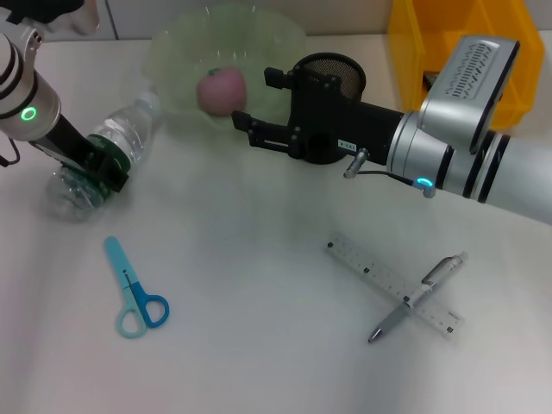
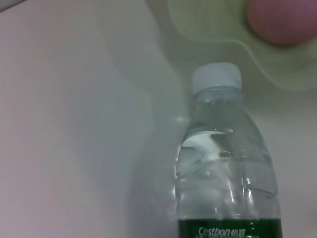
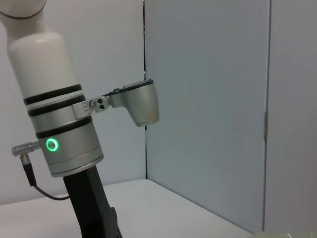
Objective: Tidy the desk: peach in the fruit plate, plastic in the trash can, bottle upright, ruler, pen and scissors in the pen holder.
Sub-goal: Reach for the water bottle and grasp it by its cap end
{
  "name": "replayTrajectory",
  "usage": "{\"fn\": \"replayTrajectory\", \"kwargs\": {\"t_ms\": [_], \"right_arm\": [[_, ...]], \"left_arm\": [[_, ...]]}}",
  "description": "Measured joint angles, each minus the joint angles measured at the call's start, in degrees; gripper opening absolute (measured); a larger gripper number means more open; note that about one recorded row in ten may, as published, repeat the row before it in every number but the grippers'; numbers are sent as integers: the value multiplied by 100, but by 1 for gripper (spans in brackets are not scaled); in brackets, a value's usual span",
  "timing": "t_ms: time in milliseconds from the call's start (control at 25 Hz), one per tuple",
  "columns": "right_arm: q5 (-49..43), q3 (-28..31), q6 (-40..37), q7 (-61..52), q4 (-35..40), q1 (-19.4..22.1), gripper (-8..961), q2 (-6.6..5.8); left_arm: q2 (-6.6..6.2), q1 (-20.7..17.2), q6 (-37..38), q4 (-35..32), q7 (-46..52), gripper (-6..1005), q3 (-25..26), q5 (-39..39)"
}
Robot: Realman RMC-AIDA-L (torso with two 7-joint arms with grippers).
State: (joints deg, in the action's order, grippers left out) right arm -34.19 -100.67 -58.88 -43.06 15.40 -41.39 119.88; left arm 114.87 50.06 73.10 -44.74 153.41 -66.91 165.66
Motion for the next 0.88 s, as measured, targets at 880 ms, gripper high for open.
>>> {"fn": "replayTrajectory", "kwargs": {"t_ms": [880], "right_arm": [[26,31,-1,-8,12,17,784,0]], "left_arm": [[24,-75,139,-283,-36,778,-15,0]]}}
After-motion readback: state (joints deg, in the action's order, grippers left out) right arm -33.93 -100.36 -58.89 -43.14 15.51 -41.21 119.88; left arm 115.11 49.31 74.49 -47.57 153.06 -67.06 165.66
